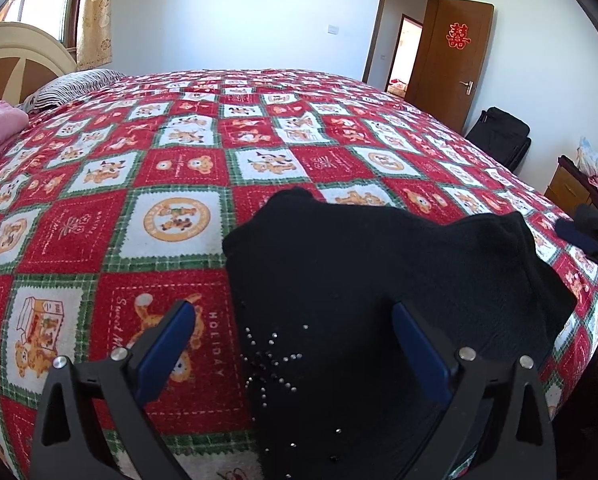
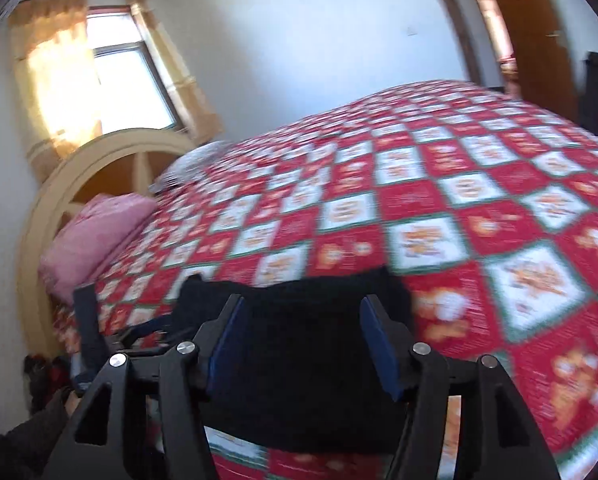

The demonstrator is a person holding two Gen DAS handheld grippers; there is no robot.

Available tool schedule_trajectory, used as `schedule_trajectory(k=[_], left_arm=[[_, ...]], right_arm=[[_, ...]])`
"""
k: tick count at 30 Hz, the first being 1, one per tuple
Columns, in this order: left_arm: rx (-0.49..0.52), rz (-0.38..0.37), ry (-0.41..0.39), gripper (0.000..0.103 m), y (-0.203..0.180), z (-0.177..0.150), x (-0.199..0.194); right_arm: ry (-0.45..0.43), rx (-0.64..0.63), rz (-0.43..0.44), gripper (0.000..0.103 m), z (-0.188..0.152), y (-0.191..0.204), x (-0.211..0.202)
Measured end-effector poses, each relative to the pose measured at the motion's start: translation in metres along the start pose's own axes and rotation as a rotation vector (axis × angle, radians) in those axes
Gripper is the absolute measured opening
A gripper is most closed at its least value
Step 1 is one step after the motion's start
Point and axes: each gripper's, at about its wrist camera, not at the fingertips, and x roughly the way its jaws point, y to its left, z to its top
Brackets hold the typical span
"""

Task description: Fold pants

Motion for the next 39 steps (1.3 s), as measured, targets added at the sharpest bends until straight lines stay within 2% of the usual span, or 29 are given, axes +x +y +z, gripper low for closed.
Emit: schedule_trajectory(k=[4, 6, 8, 14, 19, 22, 26, 28, 30, 34, 35, 39], left_arm=[[-0.004, -0.006, 0.004, 0.102, 0.001, -0.001, 0.001], [-0.008, -0.014, 0.010, 0.103, 0.002, -0.001, 0.003], [-0.012, -0.019, 0.017, 0.103, 0.003, -0.002, 0.004], [-0.004, -0.019, 0.025, 0.103, 0.001, -0.001, 0.004], [0.006, -0.011, 0.001, 0.103, -0.001, 0.001, -0.009], [0.019, -0.030, -0.022, 0.103, -0.005, 0.001, -0.019], [0.066, -0.027, 0.019, 0.103, -0.013, -0.007, -0.010], [0.069, -0.019, 0.057, 0.103, -0.011, -0.012, -0.001], [0.046, -0.040, 0.050, 0.103, -0.006, -0.013, -0.002], [0.021, -0.004, -0.020, 0.103, 0.011, -0.007, -0.014], [-0.002, -0.008, -0.021, 0.103, 0.018, -0.006, -0.013], [-0.115, -0.083, -0.014, 0.103, 0.041, -0.006, -0.005]], right_arm=[[0.111, 0.067, -0.042, 0.061, -0.005, -0.015, 0.046], [0.108, 0.098, -0.046, 0.061, -0.011, -0.028, 0.048], [0.099, 0.121, -0.015, 0.061, -0.012, -0.039, 0.046], [0.104, 0.129, 0.030, 0.059, -0.012, -0.049, 0.044], [0.101, 0.072, -0.041, 0.061, -0.015, -0.036, 0.025], [0.089, -0.023, -0.084, 0.061, -0.024, -0.019, 0.002], [0.174, -0.131, -0.136, 0.061, -0.050, -0.013, 0.001], [0.164, -0.190, -0.167, 0.061, -0.061, -0.014, -0.002], [0.167, -0.209, -0.171, 0.061, -0.061, -0.013, -0.003], [0.107, -0.110, -0.108, 0.061, -0.049, -0.024, -0.018], [0.087, -0.077, -0.116, 0.061, -0.045, -0.029, -0.020], [0.090, 0.050, -0.142, 0.061, -0.034, -0.058, -0.013]])
